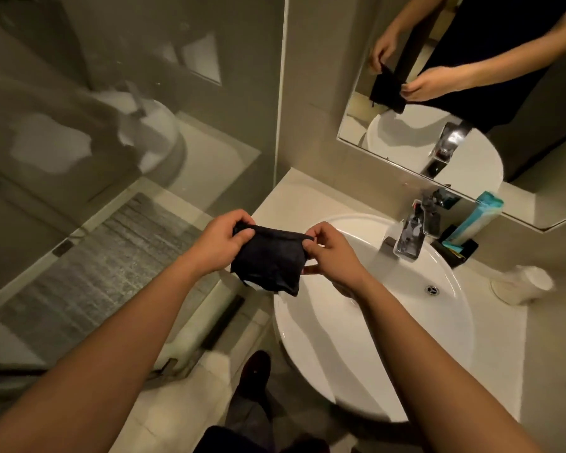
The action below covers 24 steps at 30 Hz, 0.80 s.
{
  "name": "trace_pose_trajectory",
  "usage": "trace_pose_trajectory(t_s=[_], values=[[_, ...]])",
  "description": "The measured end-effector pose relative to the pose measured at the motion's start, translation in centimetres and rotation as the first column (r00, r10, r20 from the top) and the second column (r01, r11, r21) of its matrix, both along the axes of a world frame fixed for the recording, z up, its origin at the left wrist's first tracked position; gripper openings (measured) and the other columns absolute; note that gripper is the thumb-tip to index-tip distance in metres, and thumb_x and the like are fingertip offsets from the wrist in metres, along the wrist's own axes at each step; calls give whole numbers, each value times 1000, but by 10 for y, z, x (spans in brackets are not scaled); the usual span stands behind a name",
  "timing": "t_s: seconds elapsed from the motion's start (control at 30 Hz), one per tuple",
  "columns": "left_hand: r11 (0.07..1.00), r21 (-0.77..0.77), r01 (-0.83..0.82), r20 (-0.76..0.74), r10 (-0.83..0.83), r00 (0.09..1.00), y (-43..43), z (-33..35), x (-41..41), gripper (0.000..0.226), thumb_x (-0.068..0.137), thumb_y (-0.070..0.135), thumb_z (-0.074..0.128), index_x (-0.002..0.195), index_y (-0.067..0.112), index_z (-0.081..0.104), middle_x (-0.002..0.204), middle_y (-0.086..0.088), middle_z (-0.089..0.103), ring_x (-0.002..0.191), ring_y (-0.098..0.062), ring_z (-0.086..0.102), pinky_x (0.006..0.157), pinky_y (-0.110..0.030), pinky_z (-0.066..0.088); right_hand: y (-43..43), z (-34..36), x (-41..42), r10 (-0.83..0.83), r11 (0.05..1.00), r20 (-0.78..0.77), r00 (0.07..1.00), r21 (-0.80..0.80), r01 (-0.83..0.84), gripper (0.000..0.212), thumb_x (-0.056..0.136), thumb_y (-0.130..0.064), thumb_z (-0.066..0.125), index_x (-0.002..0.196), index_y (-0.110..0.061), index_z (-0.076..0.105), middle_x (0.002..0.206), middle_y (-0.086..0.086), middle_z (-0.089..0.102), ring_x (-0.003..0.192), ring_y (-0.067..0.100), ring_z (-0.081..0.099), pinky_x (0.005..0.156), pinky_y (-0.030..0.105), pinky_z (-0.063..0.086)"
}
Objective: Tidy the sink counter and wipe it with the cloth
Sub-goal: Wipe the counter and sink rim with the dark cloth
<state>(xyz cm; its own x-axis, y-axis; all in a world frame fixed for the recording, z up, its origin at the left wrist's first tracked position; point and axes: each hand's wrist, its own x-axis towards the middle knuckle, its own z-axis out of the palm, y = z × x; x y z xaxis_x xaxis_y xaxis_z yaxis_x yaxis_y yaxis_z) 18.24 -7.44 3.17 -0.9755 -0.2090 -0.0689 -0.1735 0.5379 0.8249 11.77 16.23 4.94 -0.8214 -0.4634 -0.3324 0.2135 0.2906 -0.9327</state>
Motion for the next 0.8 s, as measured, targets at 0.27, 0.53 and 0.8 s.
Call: trace_pose_trajectory(t_s=[0.27,0.53,0.8], values=[[999,-16,47,13,-47,999,-49,2,-111,7,95,10,62,94,16,64,85,5,64,79,-12,57,72,-28,43,-56,-2,-90,-131,991,-10,991,17,131,8,102,-3,48,96,-9,47,93,14,59,80,23,59,66,37,61],[992,-54,117,105,-110,988,-64,-19,-222,5,96,14,62,95,16,66,96,-3,67,89,-20,60,73,-30,42,-73,-36,-176,-209,974,27,977,92,206,14,104,-5,47,92,-12,46,90,13,59,79,23,59,73,50,63],[988,-105,114,185,-93,978,-47,-71,-327,42,94,19,68,133,11,58,132,-17,59,125,-34,54,105,-37,42,-68,-100,-260,-331,887,-84,940,312,341,7,89,-24,49,94,-24,44,107,22,63,95,38,67,86,64,56]])
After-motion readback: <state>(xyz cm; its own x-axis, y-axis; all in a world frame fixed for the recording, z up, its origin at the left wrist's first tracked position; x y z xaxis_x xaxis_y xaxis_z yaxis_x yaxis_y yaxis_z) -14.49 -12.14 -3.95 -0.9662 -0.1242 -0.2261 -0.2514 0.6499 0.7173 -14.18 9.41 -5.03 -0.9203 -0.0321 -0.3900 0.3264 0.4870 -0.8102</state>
